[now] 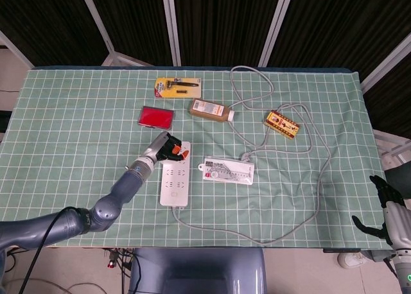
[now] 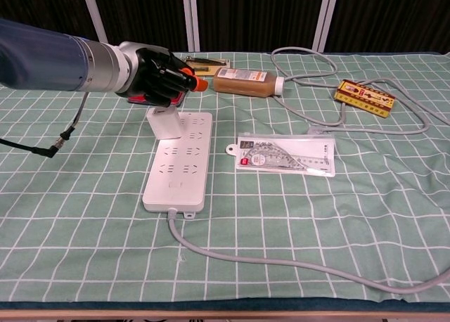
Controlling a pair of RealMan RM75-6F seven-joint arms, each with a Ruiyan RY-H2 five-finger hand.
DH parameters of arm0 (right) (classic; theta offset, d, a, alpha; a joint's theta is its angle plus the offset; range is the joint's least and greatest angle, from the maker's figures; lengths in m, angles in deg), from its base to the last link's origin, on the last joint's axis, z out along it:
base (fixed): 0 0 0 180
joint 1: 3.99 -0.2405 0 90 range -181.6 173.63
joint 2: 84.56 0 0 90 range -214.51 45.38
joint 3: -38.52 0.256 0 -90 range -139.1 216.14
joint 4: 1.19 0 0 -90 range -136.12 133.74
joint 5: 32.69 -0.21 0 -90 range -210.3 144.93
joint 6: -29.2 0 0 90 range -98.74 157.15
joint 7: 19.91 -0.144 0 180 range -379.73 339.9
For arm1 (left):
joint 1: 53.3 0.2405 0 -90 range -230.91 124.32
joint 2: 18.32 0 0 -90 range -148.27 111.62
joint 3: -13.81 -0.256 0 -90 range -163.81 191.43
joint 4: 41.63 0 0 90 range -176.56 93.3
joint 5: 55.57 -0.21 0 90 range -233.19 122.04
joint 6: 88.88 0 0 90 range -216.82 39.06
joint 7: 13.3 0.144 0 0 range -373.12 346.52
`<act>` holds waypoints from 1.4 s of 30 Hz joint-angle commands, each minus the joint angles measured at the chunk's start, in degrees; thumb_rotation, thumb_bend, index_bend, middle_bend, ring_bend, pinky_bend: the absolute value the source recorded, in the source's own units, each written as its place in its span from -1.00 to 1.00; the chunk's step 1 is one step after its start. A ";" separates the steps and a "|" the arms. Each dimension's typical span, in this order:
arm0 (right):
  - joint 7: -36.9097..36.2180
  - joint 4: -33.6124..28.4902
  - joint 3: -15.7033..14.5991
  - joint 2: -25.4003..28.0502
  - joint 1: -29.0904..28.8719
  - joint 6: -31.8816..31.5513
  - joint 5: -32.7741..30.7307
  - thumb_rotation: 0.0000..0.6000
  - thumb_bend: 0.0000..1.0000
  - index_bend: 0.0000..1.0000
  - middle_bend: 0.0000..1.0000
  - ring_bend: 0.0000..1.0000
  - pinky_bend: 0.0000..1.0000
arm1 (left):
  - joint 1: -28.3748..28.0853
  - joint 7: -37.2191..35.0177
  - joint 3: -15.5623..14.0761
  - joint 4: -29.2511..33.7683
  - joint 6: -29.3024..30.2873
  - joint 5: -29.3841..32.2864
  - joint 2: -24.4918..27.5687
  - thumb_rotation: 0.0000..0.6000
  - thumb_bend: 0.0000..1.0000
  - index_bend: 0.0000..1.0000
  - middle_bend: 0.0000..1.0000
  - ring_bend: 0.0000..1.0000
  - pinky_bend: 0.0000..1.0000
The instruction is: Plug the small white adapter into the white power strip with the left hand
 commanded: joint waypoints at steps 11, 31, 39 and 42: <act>-0.17 0.00 0.08 -0.01 -0.03 0.13 -0.16 1.00 -0.32 -1.00 -1.00 -1.00 -1.00 | -1.85 -3.21 -3.04 -2.07 -0.57 -1.28 -0.85 1.00 -0.29 0.83 1.00 1.00 1.00; -0.43 -0.11 0.18 0.02 0.00 0.15 -0.33 1.00 -0.32 -1.00 -1.00 -1.00 -1.00 | -3.38 -5.98 -6.63 -4.43 -0.40 -3.13 -2.25 1.00 -0.29 0.83 1.00 1.00 1.00; -0.42 0.02 0.11 0.02 0.01 0.16 -0.15 1.00 -0.32 -1.00 -1.00 -1.00 -1.00 | -2.75 -8.40 -4.26 -2.89 2.27 -6.03 -1.43 1.00 -0.29 0.74 1.00 1.00 1.00; -0.31 0.04 0.07 0.03 0.01 0.07 0.02 1.00 -0.32 -1.00 -1.00 -1.00 -1.00 | -1.92 -9.55 -1.86 -0.51 6.04 -10.45 -0.62 1.00 -0.30 0.62 0.99 0.96 0.99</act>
